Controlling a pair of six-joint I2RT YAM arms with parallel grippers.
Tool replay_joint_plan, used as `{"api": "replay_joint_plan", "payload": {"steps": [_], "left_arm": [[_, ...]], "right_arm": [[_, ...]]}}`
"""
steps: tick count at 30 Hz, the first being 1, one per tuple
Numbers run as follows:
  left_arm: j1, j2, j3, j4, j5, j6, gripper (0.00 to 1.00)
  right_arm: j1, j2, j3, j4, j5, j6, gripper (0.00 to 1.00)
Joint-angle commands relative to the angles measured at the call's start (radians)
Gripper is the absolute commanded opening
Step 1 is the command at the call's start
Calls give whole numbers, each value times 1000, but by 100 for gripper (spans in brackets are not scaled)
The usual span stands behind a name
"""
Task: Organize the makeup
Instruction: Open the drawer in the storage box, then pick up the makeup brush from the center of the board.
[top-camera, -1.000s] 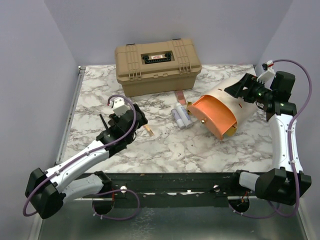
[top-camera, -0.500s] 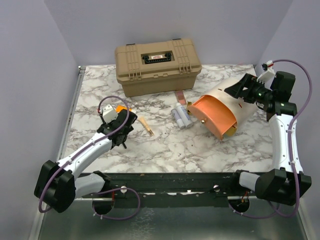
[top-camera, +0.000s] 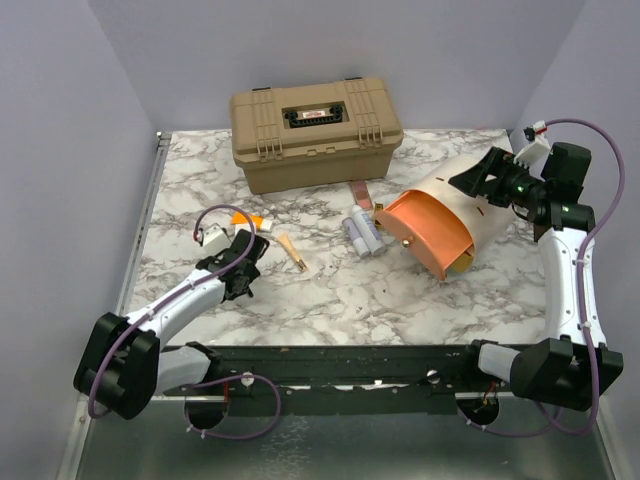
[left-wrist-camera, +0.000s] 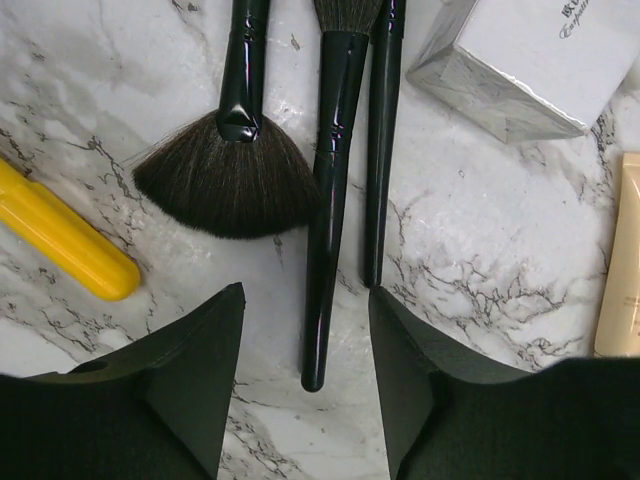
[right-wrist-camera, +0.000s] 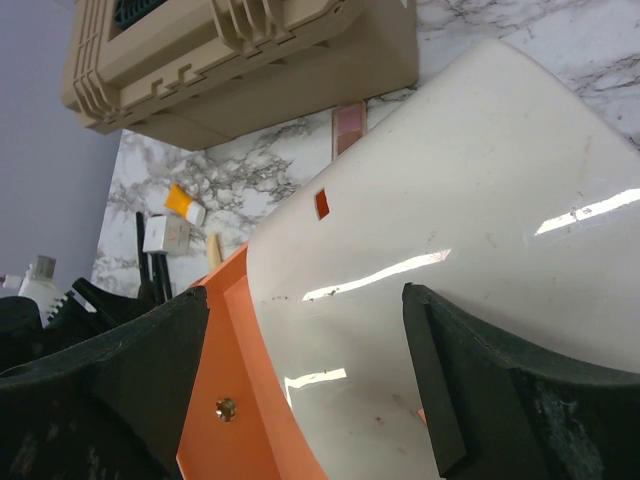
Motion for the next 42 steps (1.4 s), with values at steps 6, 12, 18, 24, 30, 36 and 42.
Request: {"api": "replay_joint_plan", "payload": {"steps": [6, 12, 18, 24, 30, 36, 42], "left_arm": [[6, 73, 19, 59, 38, 50, 47], [6, 63, -27, 98, 28, 20, 42], [6, 81, -32, 110, 42, 21, 36], [6, 78, -56, 124, 29, 9, 29], [6, 93, -61, 140, 48, 20, 29], [6, 102, -69, 151, 53, 33, 21], [6, 89, -66, 158, 78, 57, 0]], "right_arm": [[6, 26, -28, -155, 16, -1, 86], [6, 21, -34, -153, 18, 1, 86], [5, 17, -37, -152, 21, 3, 86], [6, 18, -38, -152, 18, 4, 86], [5, 16, -41, -150, 18, 6, 86], [5, 18, -40, -152, 19, 6, 86], [5, 18, -40, -152, 16, 9, 86]]}}
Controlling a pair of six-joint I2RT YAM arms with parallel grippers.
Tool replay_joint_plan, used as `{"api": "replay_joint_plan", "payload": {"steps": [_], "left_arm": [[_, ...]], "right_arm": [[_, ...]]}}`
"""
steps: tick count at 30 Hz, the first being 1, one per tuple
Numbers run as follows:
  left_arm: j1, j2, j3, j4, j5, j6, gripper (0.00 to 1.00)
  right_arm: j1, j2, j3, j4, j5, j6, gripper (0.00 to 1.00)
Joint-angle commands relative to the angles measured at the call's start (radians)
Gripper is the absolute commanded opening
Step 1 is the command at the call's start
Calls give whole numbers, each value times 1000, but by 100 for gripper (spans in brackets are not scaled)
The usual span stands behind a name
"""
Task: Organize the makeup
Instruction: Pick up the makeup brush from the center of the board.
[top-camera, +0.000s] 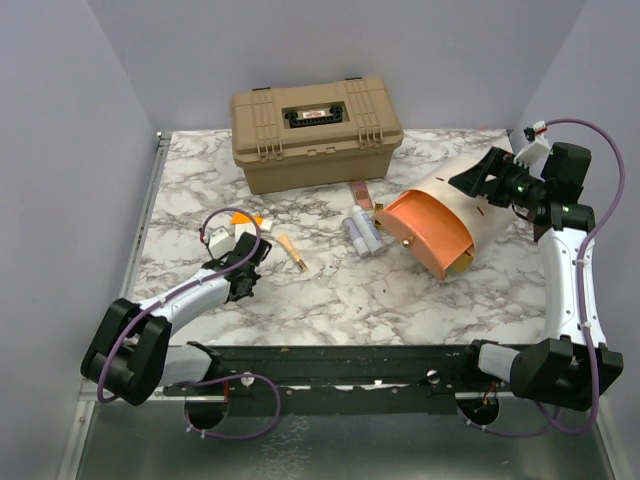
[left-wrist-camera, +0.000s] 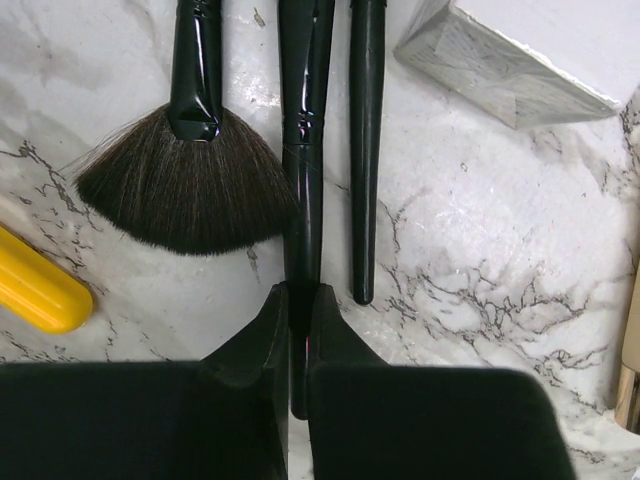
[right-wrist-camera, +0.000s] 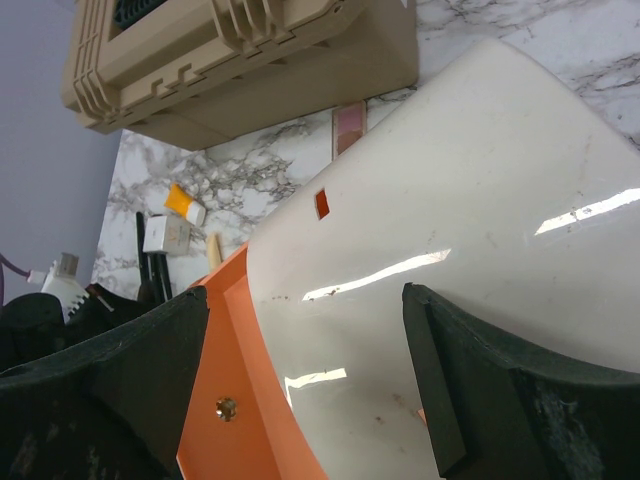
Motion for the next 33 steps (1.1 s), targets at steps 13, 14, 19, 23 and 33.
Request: {"api": "replay_joint_plan", "payload": {"steps": [13, 14, 19, 23, 33], "left_arm": [[5, -352, 6, 128, 95, 167, 0], [5, -379, 1, 163, 123, 186, 0], [4, -465, -11, 328, 253, 287, 0], [4, -462, 8, 405, 350, 332, 0], [-14, -355, 53, 706, 676, 283, 0]], "right_arm": [[5, -4, -29, -123, -68, 13, 85], [5, -14, -28, -114, -76, 16, 85], [5, -48, 2, -97, -91, 15, 82], [5, -69, 4, -41, -187, 43, 80], [6, -120, -14, 93, -356, 111, 69]]}}
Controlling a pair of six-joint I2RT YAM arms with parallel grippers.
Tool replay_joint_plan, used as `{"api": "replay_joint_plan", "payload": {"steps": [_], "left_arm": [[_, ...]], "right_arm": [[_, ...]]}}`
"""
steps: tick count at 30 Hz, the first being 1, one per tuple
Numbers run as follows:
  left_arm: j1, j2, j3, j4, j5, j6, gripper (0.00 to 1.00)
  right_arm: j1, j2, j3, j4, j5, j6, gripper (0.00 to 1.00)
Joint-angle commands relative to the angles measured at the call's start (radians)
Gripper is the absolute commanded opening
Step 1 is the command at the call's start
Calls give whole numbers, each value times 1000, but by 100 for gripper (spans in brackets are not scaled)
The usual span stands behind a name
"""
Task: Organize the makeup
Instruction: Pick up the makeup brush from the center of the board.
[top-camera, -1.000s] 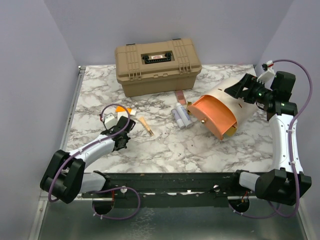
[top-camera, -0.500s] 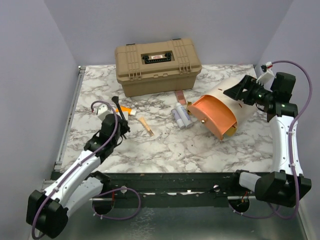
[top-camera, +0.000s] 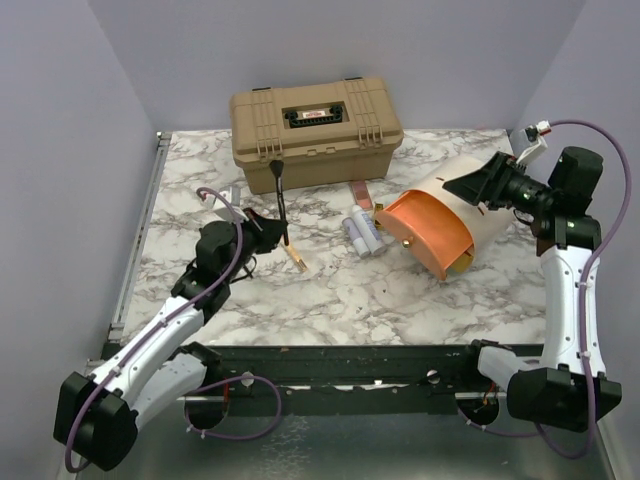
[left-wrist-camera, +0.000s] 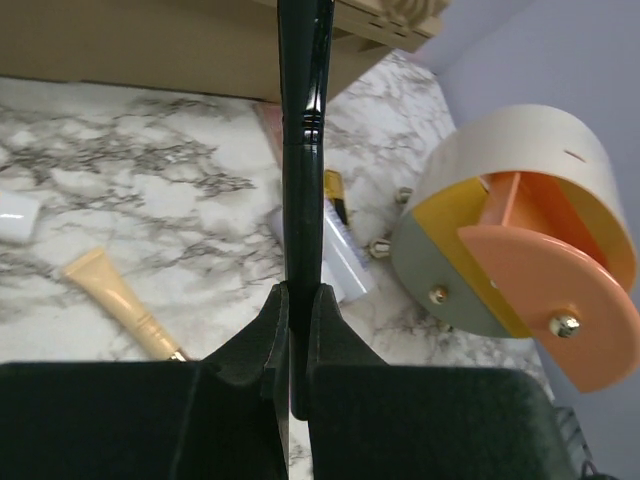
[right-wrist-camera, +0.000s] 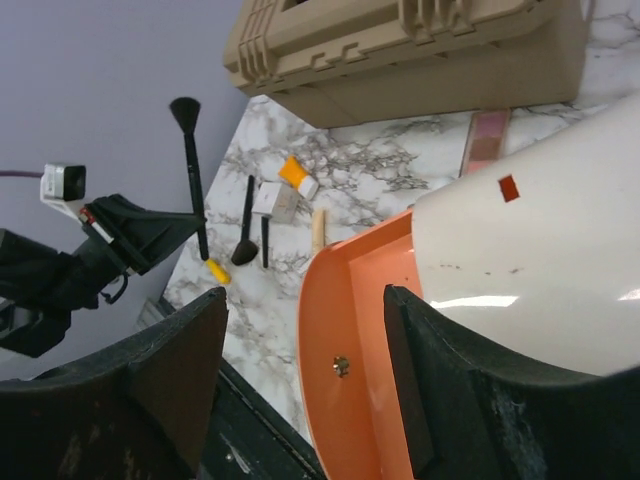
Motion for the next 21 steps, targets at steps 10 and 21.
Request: {"api": "replay_joint_plan", "payload": {"steps": [10, 21], "left_arm": [[-213, 208, 156, 327, 198, -9, 0], [-302, 317, 226, 442, 162, -83, 0]], "right_arm": [[32, -48, -63, 241, -172, 184, 62], [375, -5, -88, 335, 92, 271, 58]]}}
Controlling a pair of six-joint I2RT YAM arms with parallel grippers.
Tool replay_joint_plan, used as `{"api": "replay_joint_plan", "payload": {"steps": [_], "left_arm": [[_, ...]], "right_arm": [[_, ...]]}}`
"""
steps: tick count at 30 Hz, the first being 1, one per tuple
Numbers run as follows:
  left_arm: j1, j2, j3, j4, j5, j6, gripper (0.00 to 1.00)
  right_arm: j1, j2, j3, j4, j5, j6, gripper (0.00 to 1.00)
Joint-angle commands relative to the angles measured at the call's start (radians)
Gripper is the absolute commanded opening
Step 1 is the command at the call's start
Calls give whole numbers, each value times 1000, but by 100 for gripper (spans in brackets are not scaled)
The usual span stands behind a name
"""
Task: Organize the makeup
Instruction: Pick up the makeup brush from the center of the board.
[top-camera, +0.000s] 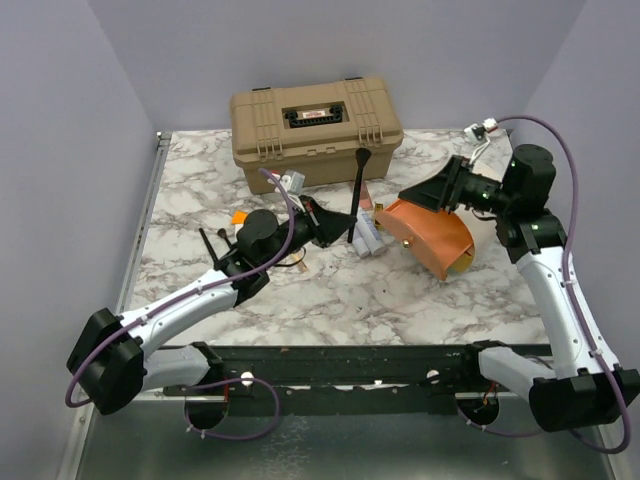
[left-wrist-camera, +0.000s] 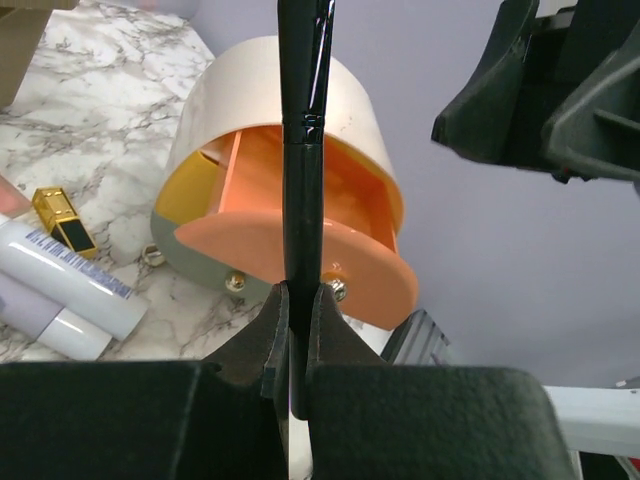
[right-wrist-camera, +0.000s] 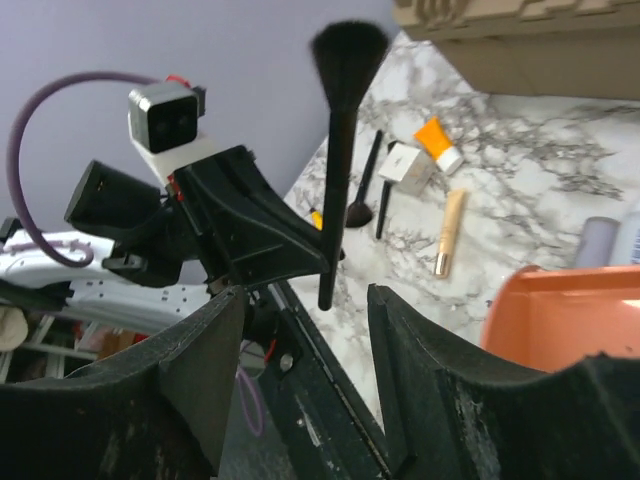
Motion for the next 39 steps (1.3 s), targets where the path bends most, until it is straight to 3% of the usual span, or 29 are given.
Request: {"api": "replay_joint_plan", "payload": {"steps": [1, 14, 26, 34, 36, 39], "left_arm": [[-8, 7, 33, 96, -5, -53, 0], [-28, 23, -6, 196, 8, -139, 0], [-33, 19, -11, 219, 4, -141, 0], [-33, 2, -20, 219, -4, -143, 0], [-32, 2, -21, 219, -6, -143, 0], [-32, 2, -20, 219, -9, -141, 0]], "right_arm": [[102, 8, -46, 127, 141, 89, 57], [310, 33, -101, 318, 309, 158, 50], [362, 113, -95, 392, 254, 198, 45], [366, 117, -94, 409, 251, 197, 32], [366, 123, -93, 413, 234, 200, 23], [366, 126, -92, 414, 225, 203, 21]]}}
